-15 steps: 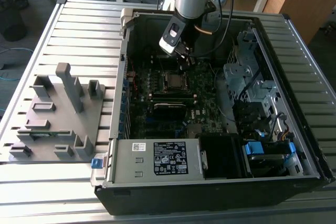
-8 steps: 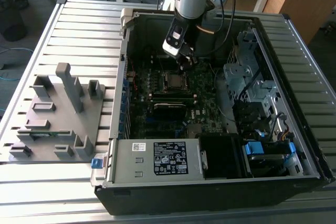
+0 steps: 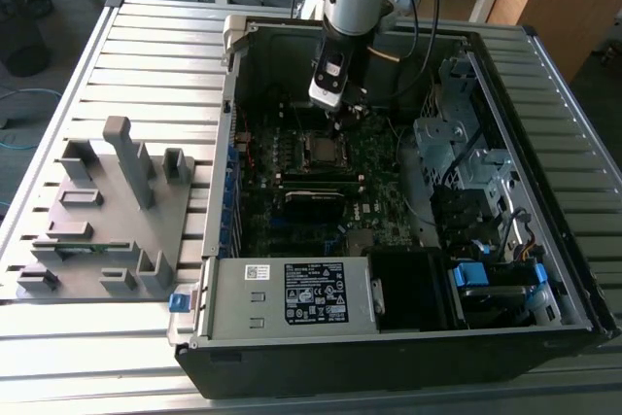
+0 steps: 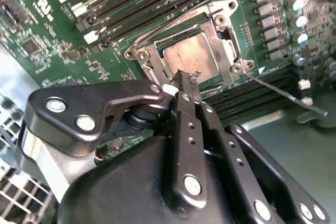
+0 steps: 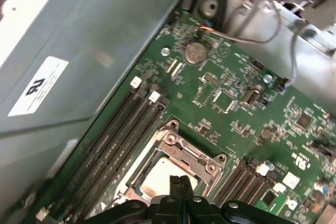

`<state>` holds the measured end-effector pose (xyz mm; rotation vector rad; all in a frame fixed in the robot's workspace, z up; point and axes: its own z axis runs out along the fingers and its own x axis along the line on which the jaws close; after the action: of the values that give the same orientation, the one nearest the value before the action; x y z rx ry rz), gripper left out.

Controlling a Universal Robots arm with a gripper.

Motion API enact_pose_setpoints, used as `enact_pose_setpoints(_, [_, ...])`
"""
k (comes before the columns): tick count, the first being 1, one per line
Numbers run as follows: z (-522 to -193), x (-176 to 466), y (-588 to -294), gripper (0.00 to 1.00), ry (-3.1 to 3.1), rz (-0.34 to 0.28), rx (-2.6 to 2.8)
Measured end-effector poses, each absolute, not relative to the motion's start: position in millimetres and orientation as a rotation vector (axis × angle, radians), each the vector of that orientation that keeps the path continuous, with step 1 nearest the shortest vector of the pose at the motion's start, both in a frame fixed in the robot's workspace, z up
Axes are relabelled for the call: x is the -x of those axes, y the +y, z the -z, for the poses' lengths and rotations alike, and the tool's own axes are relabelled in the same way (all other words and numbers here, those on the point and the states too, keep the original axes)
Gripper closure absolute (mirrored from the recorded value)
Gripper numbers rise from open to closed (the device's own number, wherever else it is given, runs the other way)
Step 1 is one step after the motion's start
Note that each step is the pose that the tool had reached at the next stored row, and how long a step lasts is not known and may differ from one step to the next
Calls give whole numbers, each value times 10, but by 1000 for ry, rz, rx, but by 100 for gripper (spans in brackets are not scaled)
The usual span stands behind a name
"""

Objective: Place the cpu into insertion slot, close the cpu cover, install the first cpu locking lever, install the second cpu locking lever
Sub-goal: 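Close the cpu cover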

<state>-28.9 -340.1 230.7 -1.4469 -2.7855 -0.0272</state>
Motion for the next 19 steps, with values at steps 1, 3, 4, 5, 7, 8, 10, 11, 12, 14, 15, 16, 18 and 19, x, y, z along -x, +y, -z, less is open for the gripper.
enact_pose_setpoints(1, [-2306, 289, -3401, 90, -2798, 27, 1422])
enact_pose_setpoints(3, [-2305, 289, -3401, 90, -2823, 27, 1371])
enact_pose_setpoints(4, [-2305, 289, -3401, 90, -2835, 27, 1346])
enact_pose_setpoints(5, [-2304, 289, -3401, 90, -2848, 27, 1319])
enact_pose_setpoints(7, [-2303, 289, -3401, 90, -2871, 27, 1267])
enact_pose_setpoints(8, [-2302, 289, -3401, 90, -2882, 27, 1241])
enact_pose_setpoints(10, [-2301, 289, -3401, 90, -2903, 27, 1189])
enact_pose_setpoints(11, [-2300, 289, -3401, 90, -2914, 27, 1163])
enact_pose_setpoints(12, [-2299, 289, -3401, 90, -2925, 27, 1135])
enact_pose_setpoints(14, [-2296, 289, -3401, 90, -2944, 27, 1082])
enact_pose_setpoints(15, [-2295, 289, -3401, 90, -2954, 27, 1055])
enact_pose_setpoints(16, [-2294, 289, -3401, 90, -2963, 26, 1029])
enact_pose_setpoints(18, [-2291, 289, -3401, 90, -2981, 26, 973])
enact_pose_setpoints(19, [-2290, 289, -3401, 90, -2990, 26, 946])
